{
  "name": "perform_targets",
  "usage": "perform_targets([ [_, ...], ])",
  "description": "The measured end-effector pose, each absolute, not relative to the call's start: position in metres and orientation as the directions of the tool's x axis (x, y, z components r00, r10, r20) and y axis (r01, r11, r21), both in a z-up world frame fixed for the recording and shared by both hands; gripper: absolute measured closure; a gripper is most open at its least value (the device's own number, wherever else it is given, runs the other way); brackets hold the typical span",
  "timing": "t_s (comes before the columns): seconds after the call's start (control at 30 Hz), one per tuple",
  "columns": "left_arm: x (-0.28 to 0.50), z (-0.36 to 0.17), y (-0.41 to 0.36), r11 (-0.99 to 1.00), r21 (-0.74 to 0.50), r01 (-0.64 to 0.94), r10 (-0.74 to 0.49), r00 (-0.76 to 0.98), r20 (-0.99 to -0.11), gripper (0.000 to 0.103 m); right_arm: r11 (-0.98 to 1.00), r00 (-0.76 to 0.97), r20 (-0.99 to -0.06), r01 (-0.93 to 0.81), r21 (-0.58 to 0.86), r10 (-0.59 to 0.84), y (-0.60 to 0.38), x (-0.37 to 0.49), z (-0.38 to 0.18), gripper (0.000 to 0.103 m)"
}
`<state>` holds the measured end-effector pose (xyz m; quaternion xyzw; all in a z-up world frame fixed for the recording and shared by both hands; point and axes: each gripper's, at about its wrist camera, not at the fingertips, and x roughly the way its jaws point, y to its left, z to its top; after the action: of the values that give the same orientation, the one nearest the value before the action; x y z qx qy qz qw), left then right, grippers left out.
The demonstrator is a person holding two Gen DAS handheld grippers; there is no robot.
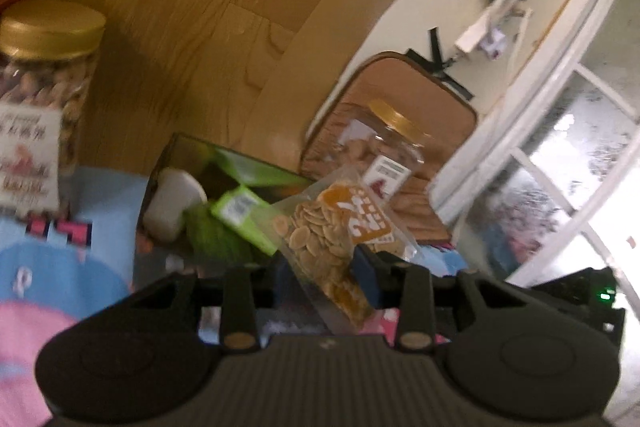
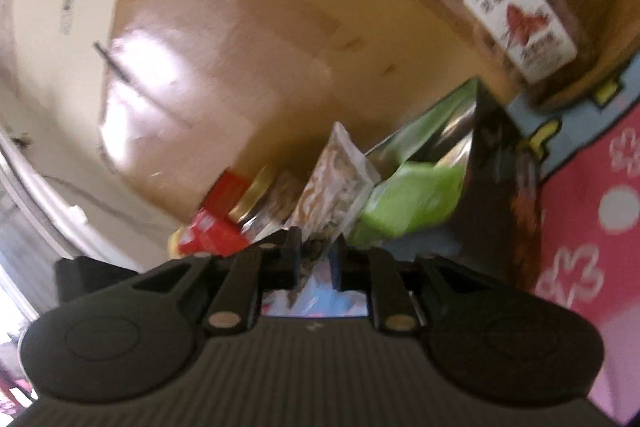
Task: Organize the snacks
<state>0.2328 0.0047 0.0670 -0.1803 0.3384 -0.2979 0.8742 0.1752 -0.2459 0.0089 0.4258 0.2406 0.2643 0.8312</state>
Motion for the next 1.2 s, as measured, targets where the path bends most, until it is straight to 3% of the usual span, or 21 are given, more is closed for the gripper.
perform_targets([
  [0.03,0.239,0.065,0.001,0.773,-0.501,0.389,-0.625,0.604,-0.495,0.066,0.543,0.761,-0.204,-0.222,0.810,0.616,-0.243,0.180,0.011,0.076],
  [0.17,0.255,0.058,-0.006,0.837,-0.445,0.318,-0.531,0.665,-0.525,0.064,0.737,0.817,-0.299,-0.211,0.642,0.494,-0.223,0.181,0.020,0.073],
  [0.23,0.257,0.056,-0.008,0.893,-0.368,0.260,-0.433,0.723,-0.539,0.065,0.815,0.855,-0.305,-0.208,0.541,0.420,-0.216,0.170,0.022,0.050],
  [0.3,0.261,0.052,-0.008,0.915,-0.330,0.232,-0.386,0.737,-0.554,0.065,0.867,0.886,-0.294,-0.200,0.456,0.359,-0.210,0.156,0.022,0.039],
  [0.53,0.235,0.058,0.004,0.896,-0.375,0.239,-0.417,0.741,-0.526,0.064,0.889,0.914,-0.259,-0.183,0.420,0.311,-0.211,0.128,0.025,0.040],
  [0.67,0.195,0.068,0.005,0.918,-0.305,0.251,-0.380,0.777,-0.503,0.057,0.882,0.908,-0.260,-0.197,0.427,0.329,-0.203,0.114,0.027,0.044],
  [0.9,0.126,0.054,0.008,0.964,-0.163,0.211,-0.266,0.795,-0.545,0.057,0.907,0.908,-0.286,-0.187,0.376,0.306,-0.184,0.063,0.013,0.045],
  [1.2,0.079,0.021,0.016,0.980,-0.124,0.158,-0.201,0.771,-0.604,0.055,0.905,0.894,-0.352,-0.121,0.407,0.278,-0.177,0.025,0.002,0.045],
])
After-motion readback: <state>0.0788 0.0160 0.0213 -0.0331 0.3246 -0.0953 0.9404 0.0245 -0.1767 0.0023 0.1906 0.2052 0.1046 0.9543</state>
